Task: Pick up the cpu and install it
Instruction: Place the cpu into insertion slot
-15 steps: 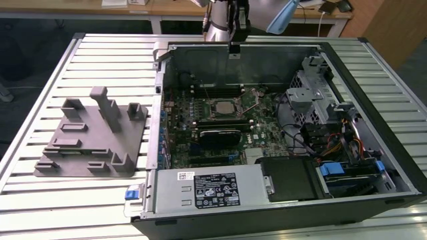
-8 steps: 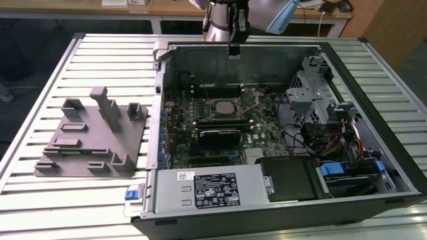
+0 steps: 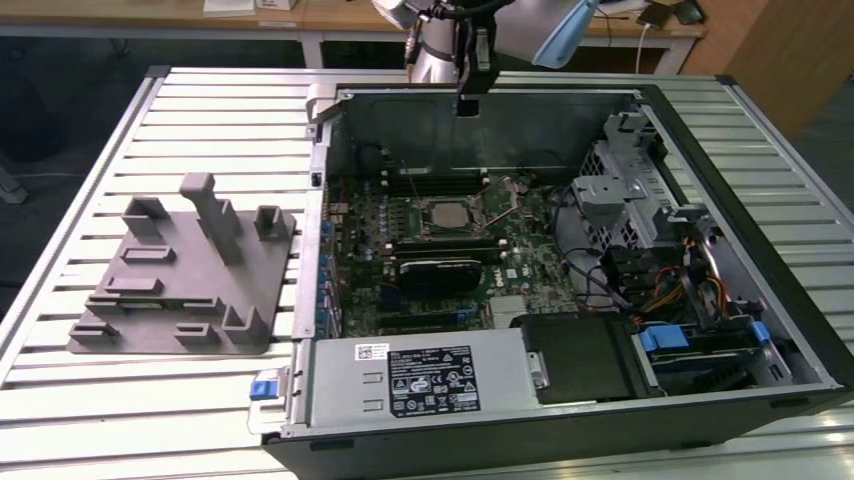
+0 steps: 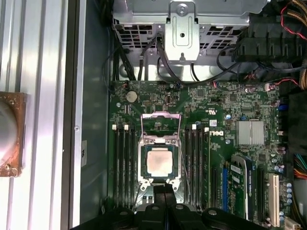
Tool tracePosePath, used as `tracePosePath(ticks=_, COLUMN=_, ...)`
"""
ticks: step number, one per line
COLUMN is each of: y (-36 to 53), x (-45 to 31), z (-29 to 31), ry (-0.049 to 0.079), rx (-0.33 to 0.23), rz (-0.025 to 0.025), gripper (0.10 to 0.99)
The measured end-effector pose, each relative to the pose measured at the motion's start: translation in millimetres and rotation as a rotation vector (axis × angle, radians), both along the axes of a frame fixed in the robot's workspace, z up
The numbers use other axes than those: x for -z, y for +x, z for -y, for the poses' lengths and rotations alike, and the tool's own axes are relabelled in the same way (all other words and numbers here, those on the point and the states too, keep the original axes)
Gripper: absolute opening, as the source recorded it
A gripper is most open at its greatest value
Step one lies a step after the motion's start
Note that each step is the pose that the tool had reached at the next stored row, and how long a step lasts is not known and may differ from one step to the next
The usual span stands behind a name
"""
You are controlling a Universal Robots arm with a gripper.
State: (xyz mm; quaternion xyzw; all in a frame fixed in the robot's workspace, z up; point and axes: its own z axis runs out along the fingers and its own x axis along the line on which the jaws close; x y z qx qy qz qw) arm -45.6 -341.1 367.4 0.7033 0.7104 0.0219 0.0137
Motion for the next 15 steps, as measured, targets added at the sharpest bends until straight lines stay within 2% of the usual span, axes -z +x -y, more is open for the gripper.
tracePosePath(ticks=15, y=0.0, x=13.3, z=0.0, ry=0.000, rx=0.000, rz=0.0000, gripper=0.106)
